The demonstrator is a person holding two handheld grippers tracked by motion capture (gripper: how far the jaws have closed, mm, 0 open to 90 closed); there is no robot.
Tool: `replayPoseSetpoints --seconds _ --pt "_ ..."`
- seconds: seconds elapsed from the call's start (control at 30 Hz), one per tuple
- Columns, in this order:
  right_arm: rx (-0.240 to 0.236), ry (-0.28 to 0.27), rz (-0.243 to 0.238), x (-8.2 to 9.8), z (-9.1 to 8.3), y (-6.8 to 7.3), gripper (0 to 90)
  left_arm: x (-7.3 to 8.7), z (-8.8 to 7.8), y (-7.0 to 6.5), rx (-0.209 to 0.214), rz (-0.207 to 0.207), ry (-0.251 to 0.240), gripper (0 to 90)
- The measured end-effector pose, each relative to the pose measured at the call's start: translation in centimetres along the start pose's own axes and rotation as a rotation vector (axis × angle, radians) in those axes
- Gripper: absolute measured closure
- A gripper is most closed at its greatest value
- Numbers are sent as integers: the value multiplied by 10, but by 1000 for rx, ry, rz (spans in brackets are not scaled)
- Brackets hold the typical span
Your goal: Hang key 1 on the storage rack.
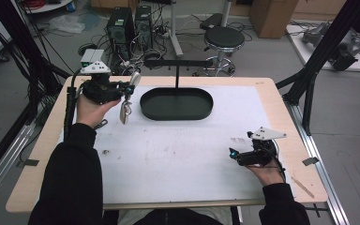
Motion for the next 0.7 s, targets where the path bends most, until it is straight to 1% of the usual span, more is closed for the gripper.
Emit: replayPoseSetpoints --seconds 0.03,0.07,0.1,0.13,0.23,0.33,0.37,0.4,0.5,0.57,0.6,0.67,0.7 --pt "-1 0 -2 0 0 0 7 0 0 0 0 0 0 750" --pt "-1 1 -1 0 0 0 7 -11 1 -1 2 11 -24 750" --pt "1 3 2 0 0 0 7 -15 2 -2 6 14 -30 750" --pt "0 2 3 0 0 0 7 -15 2 -2 6 14 -30 750" --pt "-1 1 2 0 0 0 7 -24 7 -3 14 21 -45 750" --pt "-3 -1 3 0 0 0 7 -29 14 -4 20 26 -45 750" --pt "-3 -3 5 0 0 -1 7 -32 18 -4 23 32 -41 750" --pt "-3 -3 5 0 0 -1 7 -32 18 -4 23 32 -41 750" --pt "-9 -3 9 0 0 -2 7 -38 26 -4 41 34 -40 750" --pt "-12 1 9 0 0 -2 7 -40 29 -4 36 38 -44 750" --pt "-10 1 7 0 0 -2 7 -43 33 -3 42 33 -43 750" --pt "-14 -1 12 0 0 -2 7 -45 35 -2 40 34 -42 749" --pt "-13 -1 13 0 0 -2 7 -48 39 -2 43 32 -37 749"
Point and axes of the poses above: each handheld gripper's, and its own axes: z roughly forward along the jaws, x roughly out of its underside, y roughly to its left, the point moved 1 cm from there along z, roughly forward along the jaws, and after that the axes turned 8 degrees about y, right-handed, at the moved point
